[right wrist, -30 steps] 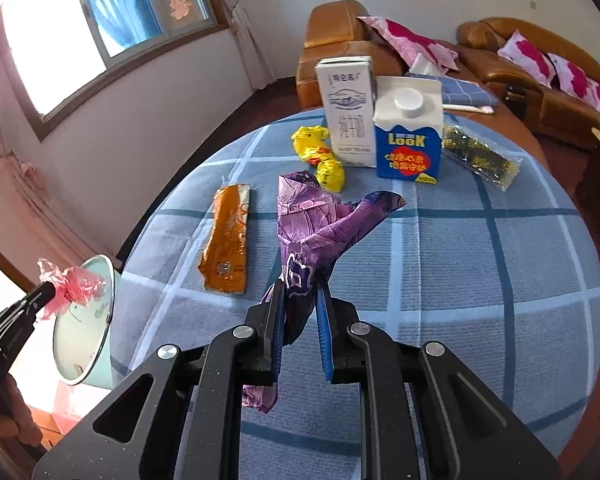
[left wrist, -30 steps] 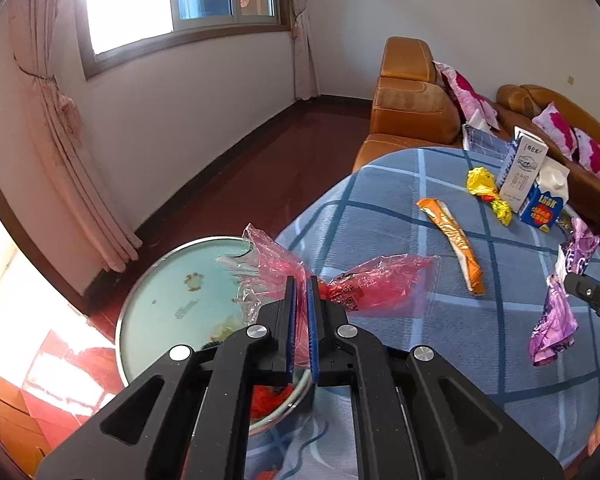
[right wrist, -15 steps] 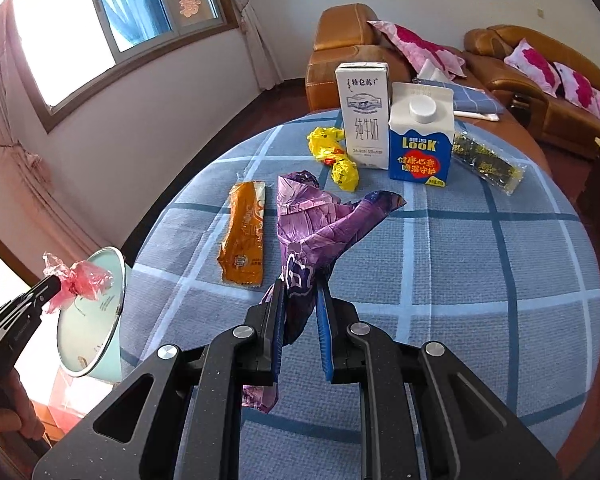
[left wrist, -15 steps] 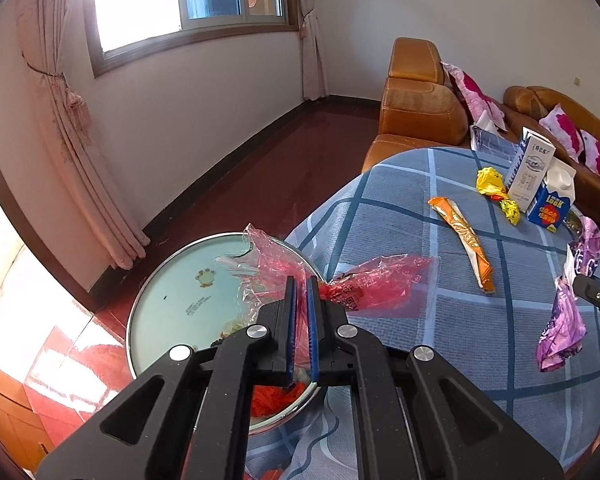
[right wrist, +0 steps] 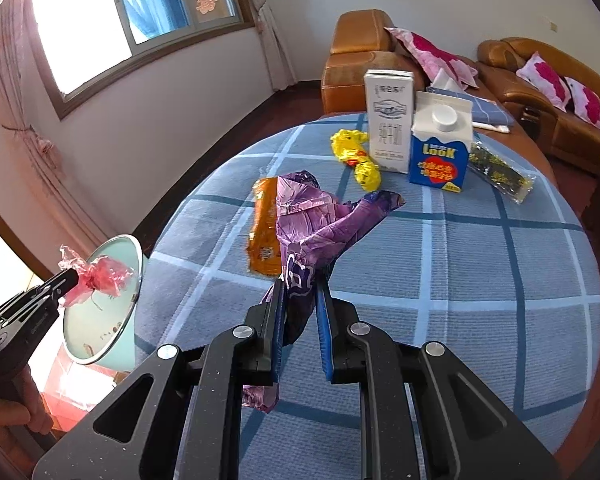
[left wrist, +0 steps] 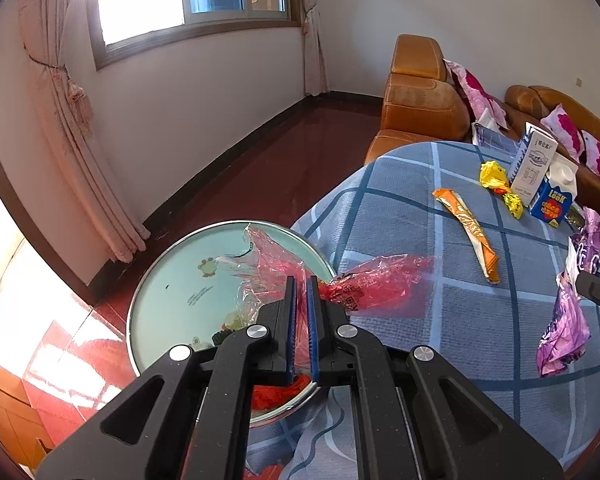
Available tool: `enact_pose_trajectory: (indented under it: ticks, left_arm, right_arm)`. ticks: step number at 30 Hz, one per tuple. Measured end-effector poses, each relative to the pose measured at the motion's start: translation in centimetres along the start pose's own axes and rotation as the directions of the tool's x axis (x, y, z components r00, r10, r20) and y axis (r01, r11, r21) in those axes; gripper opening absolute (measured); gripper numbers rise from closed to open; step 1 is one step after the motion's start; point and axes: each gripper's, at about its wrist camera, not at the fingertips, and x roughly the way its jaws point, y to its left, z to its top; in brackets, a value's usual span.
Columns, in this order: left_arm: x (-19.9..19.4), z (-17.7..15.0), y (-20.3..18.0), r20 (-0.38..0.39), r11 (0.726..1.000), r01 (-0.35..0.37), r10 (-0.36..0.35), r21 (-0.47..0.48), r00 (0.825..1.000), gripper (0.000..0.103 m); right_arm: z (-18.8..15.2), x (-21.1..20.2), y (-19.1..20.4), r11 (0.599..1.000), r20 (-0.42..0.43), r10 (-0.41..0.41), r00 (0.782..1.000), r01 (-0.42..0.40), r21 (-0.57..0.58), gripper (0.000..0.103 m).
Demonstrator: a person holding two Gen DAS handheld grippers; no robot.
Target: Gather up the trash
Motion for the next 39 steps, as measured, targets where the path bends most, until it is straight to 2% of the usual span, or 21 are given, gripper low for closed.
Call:
enact_pose_trajectory:
  ticks: [11,21,30,39]
  left_arm:
    - [0.4,-0.5,3.9,-0.018,0.996,-0.075,0.074,-0.058,0.997,0.005]
    - [0.9,-0.9,7.7,-0.044,0.98,-0.166,0.162,-0.11,0.986,0.005]
    - [2.0,-1.1,9.2,-0.073,0.971,-0.199,0.191,-0.132,0.979,0.005]
    - [3.9,-1.2,10.1,-0.104,0.965,-0.218,0.204,-0.147,0.973,0.005]
  right_arm:
    - [-0.1,0.8,4.3,0.995,-0.015,0.052,0.999,-0.053,-0.079,0.016]
    - [0.2,1.7,9.2,0.979,-0.032,0.124,0.992,-0.128,-0.159,0.016]
    - [0.5,2.9,13.0,0.958,-0.053,0.173,0.984,-0.18,-0.225,0.016]
    - [0.6,5.6,16.9,0.935,-0.09,0.183,0.979,-0.202,-0.291,0.016]
